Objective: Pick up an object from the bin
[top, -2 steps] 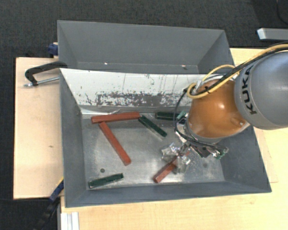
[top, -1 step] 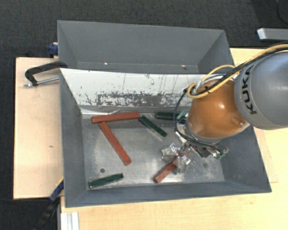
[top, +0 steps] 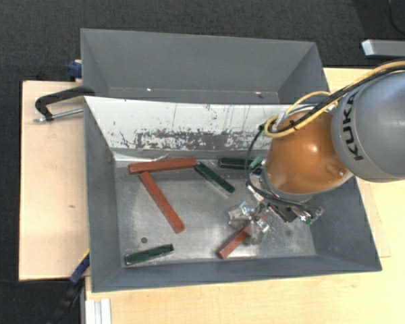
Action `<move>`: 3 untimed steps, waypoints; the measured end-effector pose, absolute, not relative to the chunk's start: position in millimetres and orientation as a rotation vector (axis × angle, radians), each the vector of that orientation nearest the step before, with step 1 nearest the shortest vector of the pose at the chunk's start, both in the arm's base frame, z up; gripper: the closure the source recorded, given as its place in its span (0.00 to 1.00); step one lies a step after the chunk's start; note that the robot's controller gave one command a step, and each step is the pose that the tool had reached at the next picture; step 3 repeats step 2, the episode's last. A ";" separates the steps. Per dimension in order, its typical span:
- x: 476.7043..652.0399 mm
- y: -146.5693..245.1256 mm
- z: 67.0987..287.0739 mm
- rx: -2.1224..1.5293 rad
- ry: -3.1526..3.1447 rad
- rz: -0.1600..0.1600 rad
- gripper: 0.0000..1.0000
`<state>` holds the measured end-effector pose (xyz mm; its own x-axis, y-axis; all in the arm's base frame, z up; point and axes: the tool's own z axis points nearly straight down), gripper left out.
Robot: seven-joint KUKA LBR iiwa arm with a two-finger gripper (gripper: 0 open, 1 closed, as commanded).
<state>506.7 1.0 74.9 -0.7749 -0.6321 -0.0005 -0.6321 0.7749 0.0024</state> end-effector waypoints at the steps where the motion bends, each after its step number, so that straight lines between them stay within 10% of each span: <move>1: 505.1 1.4 96.6 1.052 -2.955 -0.007 1.00; 3: 506.7 1.4 120.9 1.053 -2.960 -0.003 1.00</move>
Offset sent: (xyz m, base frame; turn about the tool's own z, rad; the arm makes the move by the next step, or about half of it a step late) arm -0.0001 -0.0002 0.0925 0.0000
